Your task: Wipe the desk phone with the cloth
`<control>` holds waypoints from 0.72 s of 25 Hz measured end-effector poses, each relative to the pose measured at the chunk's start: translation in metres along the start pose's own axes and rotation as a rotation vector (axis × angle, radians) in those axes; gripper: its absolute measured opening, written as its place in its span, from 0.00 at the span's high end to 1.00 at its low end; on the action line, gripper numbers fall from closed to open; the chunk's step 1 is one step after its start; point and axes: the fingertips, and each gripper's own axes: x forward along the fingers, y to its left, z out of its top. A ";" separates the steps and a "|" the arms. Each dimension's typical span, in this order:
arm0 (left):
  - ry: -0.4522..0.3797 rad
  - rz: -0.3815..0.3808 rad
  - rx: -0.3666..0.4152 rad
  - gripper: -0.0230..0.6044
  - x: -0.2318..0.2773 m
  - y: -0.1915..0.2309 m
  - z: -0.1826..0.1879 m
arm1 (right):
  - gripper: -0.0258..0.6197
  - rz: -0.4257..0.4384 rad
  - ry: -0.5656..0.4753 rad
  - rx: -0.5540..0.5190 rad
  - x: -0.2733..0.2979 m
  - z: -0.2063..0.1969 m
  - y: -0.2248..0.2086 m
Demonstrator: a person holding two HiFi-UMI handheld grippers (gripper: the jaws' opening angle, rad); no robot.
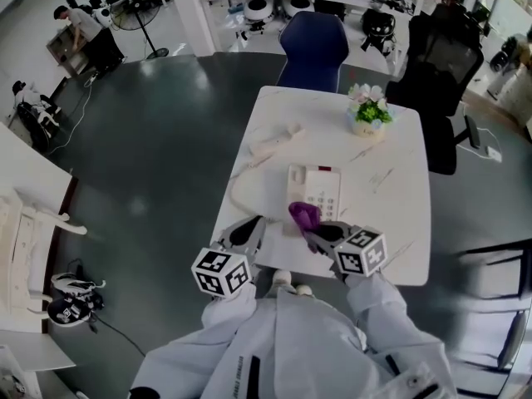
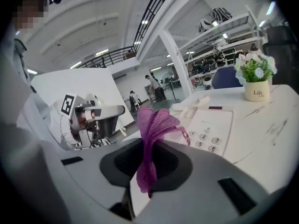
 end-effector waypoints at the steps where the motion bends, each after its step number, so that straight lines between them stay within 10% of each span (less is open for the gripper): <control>1: -0.006 -0.005 0.007 0.97 0.000 -0.001 0.003 | 0.90 -0.009 -0.038 0.009 -0.004 0.007 -0.002; 18: -0.124 -0.062 0.134 0.97 0.001 -0.005 0.066 | 0.90 -0.225 -0.482 0.012 -0.074 0.083 -0.036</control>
